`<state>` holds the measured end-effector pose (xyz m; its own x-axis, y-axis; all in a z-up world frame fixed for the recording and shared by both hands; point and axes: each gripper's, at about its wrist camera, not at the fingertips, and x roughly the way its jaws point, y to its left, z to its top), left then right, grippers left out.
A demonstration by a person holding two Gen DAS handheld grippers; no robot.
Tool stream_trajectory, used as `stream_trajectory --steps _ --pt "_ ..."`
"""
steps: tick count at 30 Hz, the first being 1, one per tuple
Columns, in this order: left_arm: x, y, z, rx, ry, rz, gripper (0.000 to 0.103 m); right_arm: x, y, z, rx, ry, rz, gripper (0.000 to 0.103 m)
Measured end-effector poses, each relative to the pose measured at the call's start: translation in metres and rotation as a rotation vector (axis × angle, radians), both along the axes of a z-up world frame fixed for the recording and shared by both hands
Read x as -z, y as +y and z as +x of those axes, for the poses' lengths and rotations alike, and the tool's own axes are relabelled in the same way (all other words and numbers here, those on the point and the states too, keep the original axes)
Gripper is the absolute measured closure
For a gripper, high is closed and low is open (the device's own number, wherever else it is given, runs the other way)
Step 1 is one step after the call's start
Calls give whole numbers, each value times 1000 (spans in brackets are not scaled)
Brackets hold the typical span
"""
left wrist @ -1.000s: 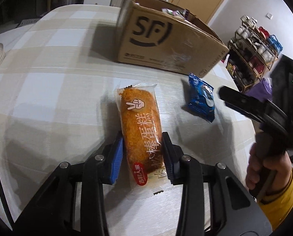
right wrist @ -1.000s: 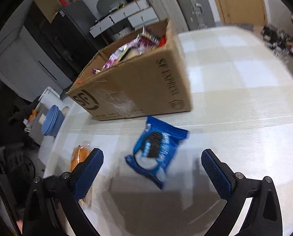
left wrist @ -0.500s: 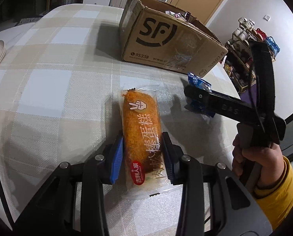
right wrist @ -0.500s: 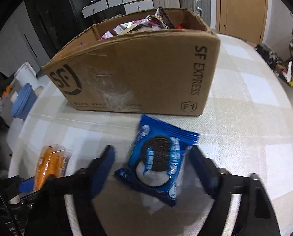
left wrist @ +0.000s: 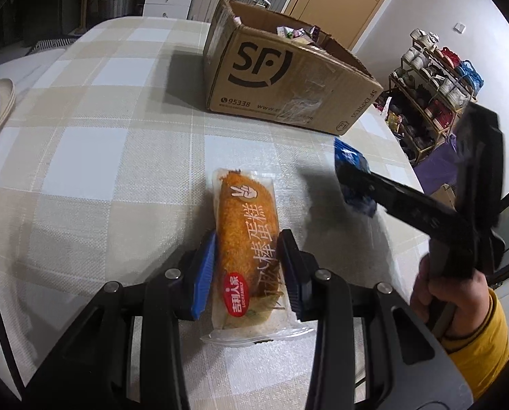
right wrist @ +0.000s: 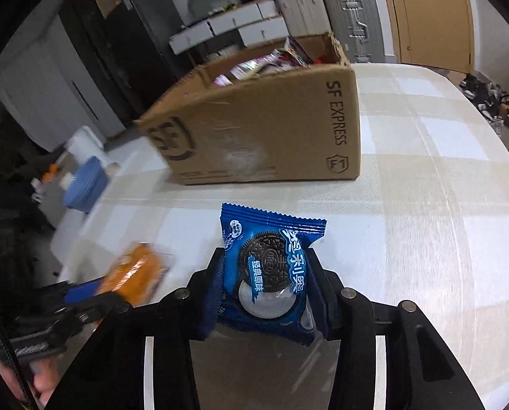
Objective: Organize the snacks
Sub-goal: 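Grasp the blue Oreo packet with the right gripper and lift it, then carry the bread bag and Oreo packet over the box with both grippers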
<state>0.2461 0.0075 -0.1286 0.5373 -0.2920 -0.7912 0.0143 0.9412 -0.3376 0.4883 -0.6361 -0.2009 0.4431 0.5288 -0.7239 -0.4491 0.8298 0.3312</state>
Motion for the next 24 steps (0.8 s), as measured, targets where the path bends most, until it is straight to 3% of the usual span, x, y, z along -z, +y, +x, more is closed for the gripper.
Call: stream_trajectory --steps 6,8,11,15,16,19,24 --pt "-13 -8 -8 19 -26 16 76 -36 -13 -37 -63 -50 150 59" --pt "-17 -11 -10 31 -31 18 82 -46 -17 -45 -73 -66 169 59" --pt "-15 -14 -9 23 -25 51 82 -47 -24 -63 -81 -77 167 59" --pt "-11 -7 -12 11 -4 25 82 -47 -35 -77 -73 -73 185 59" --pt "-12 -8 -14 23 -4 16 80 -45 -37 -77 -68 -74 188 59" --pt "-7 -16 -12 54 26 91 51 -38 -43 -76 -63 -63 207 59" --pt "12 -25 1 63 93 131 52 -30 -45 -76 -55 -43 227 59"
